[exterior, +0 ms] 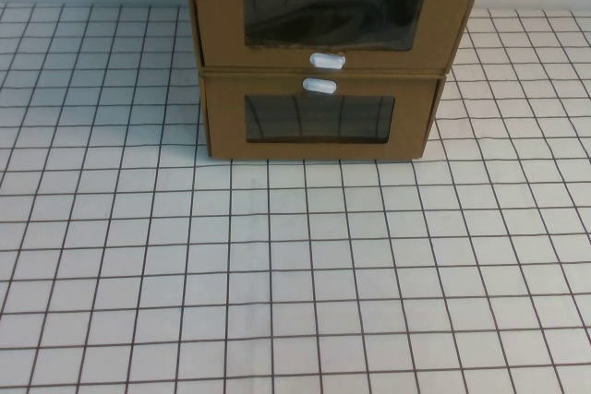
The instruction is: Close the shoe box
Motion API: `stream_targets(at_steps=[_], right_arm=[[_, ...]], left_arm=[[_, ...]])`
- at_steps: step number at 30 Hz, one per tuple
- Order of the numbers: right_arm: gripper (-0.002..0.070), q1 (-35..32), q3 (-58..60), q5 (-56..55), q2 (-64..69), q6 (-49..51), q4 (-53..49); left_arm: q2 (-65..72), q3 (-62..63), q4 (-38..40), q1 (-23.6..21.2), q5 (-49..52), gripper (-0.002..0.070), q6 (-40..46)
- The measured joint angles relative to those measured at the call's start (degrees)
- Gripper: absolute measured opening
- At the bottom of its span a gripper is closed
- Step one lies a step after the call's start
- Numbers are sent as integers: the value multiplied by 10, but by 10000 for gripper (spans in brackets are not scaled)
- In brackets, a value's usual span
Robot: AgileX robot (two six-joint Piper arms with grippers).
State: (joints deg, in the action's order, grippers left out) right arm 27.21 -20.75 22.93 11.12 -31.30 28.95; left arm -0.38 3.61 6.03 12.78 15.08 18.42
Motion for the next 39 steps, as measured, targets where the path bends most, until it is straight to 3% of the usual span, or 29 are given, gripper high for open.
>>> stream_targets(at_steps=[10,16,24,39], right_arm=[[-14,-1,0,0,0,0,0],[-14,-1,0,0,0,0,0],[-14,-1,0,13,0,0,0],[-14,-1,0,32,0,0,0]], left_arm=[[-2,-51,-14,-29,2,-5,-83],[-2,-51,-41,-65,60,-5,-92],[-2,-51,-26,-95,67,-5,-95],[-2,-51,-31,-103,70,-5,-96]])
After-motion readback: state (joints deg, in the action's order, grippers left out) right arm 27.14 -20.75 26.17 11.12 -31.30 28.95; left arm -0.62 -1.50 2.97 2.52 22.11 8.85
